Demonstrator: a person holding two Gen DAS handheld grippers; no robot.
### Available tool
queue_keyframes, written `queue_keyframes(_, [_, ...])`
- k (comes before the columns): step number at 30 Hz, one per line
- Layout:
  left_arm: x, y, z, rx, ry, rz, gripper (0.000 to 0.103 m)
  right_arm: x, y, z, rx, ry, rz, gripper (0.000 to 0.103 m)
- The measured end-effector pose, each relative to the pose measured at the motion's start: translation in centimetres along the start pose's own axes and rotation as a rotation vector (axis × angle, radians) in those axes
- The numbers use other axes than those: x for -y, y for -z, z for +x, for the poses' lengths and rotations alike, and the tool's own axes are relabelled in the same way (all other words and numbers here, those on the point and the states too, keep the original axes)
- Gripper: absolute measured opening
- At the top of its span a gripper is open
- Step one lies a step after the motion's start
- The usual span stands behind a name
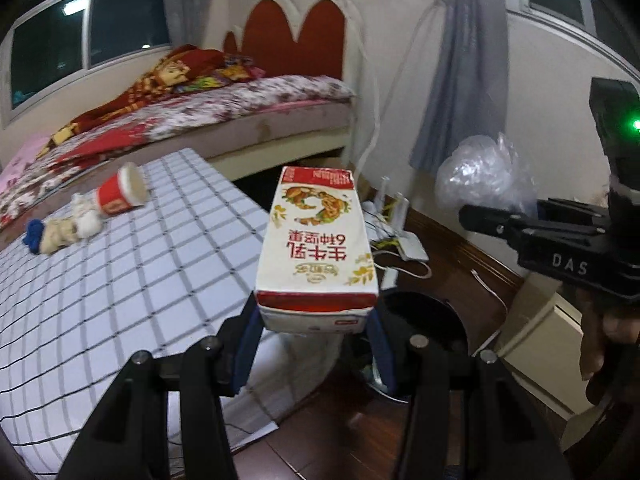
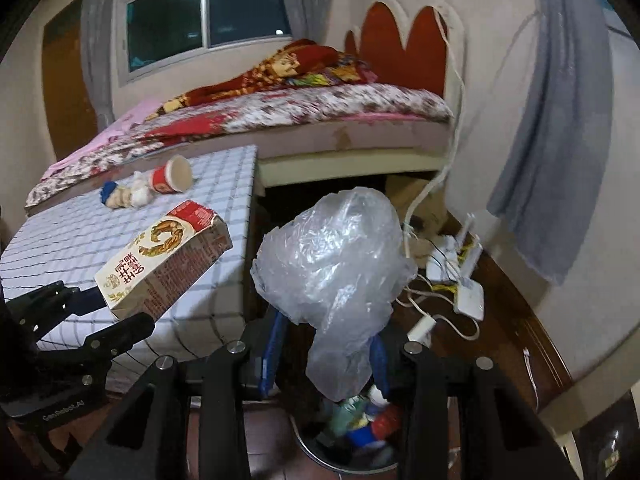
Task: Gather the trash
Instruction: 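Carry the milk box and plastic bag over the black bin, then open both tools to drop the milk box and plastic bag into the bin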
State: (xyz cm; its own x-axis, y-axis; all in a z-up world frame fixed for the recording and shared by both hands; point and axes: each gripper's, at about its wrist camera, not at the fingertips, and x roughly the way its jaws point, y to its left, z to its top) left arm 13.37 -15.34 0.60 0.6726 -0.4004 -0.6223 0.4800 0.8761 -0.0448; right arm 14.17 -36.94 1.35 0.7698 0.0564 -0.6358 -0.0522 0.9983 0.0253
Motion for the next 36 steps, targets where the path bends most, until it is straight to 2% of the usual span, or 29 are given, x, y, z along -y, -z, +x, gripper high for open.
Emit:
queue_keyframes(7, [4.1, 0.7, 2.4, -0.058, 0.078, 0.052, 0.051, 4.4, 2.7, 0.5, -0.059, 0.037, 0.068, 0.04])
queue_keyframes(14, [7.0, 1.8, 4.9, -0.131, 0.133, 0.09, 0.051, 6.2, 4.9, 2.0, -0.122, 0.06, 0.073, 0.04])
queue_keyframes(19, [7.8, 2.6, 6.1, -0.172, 0.168, 0.071, 0.051, 7.5, 7.3, 4.4, -0.206, 0.058, 0.085, 0.04])
queue_keyframes(25, [8.3, 4.1, 9.3, -0.27, 0.206, 0.047, 0.051, 8.8, 10.0, 6.9, -0.295, 0.05, 0.086, 0.04])
queue_keyframes(32, [9.0, 5.6, 11.5, -0.34, 0.229, 0.03, 0.051, 8.9, 11.6, 9.3, -0.354, 0.017, 0.06, 0.041])
queue_keyframes(34, [8.8, 5.9, 12.1, -0.348, 0.235, 0.012, 0.052, 8.7, 11.8, 10.1, -0.376, 0.006, 0.046, 0.044])
queue_keyframes(35, [8.8, 5.9, 12.5, -0.35, 0.234, 0.005, 0.055, 8.5, 11.9, 10.5, -0.385, 0.007, 0.036, 0.048])
queue_keyframes(36, [8.7, 6.0, 12.8, -0.36, 0.231, 0.005, 0.06, 8.4, 12.1, 11.1, -0.404, 0.024, 0.02, 0.071])
